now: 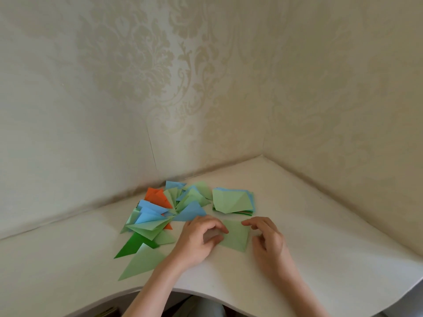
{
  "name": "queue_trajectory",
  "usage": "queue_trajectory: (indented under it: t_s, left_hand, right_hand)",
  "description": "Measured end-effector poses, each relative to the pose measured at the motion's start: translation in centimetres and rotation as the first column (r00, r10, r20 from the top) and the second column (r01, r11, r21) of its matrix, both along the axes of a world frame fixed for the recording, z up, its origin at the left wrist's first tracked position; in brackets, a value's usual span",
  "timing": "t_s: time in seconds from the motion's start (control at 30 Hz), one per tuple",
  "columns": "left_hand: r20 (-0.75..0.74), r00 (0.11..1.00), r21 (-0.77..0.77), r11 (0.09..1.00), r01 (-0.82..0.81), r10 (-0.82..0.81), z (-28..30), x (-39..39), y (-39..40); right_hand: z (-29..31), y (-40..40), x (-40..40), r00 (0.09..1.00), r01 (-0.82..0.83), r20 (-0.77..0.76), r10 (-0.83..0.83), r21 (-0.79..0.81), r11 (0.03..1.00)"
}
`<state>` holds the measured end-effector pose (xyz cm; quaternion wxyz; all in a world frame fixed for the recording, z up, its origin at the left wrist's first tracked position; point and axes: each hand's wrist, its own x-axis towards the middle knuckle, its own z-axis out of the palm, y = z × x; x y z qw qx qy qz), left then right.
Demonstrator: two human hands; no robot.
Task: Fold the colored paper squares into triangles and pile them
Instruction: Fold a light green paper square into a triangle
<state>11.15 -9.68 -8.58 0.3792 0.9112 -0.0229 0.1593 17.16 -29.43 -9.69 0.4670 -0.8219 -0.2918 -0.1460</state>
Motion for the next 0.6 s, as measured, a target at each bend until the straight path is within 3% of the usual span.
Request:
queue_trajectory:
  t_s: [0.07,0.17,0.27,0.5,0.6]
  left_hand:
    - [-0.01,0.999,0.016,0.999,0.052,-0.052,0.4,0.0,0.2]
    - [0.063,0.997,0.265,0.964,0.029,-0.047,1.0,-0.1,0.6]
    - [0.131,0.991,0.434,0.899,-0.056,-0.002,1.2,-0.6,0.2]
    - [0.033,0.989,0.472,0.869,-0.145,0.147,1.4,-2.3,-2.9]
    - [0.083,0.976,0.509,0.833,-0.216,0.202,1.2,-2.3,-3.5]
  right_hand:
    - [-0.1,0.2,0.0,0.999,0.045,-0.002,-0.045,-0.03,0.999]
    - [-0.1,0.6,-0.3,0.996,0.018,0.087,-0.006,-0.138,0.99]
    - [0.0,0.6,-0.2,0.998,-0.028,0.051,0.034,-0.112,0.993]
    - [0.1,0.4,-0.3,0.991,-0.126,0.015,0.129,-0.122,0.984]
    - [0.2,0.4,-0.3,0.988,-0.152,0.013,0.155,-0.126,0.98]
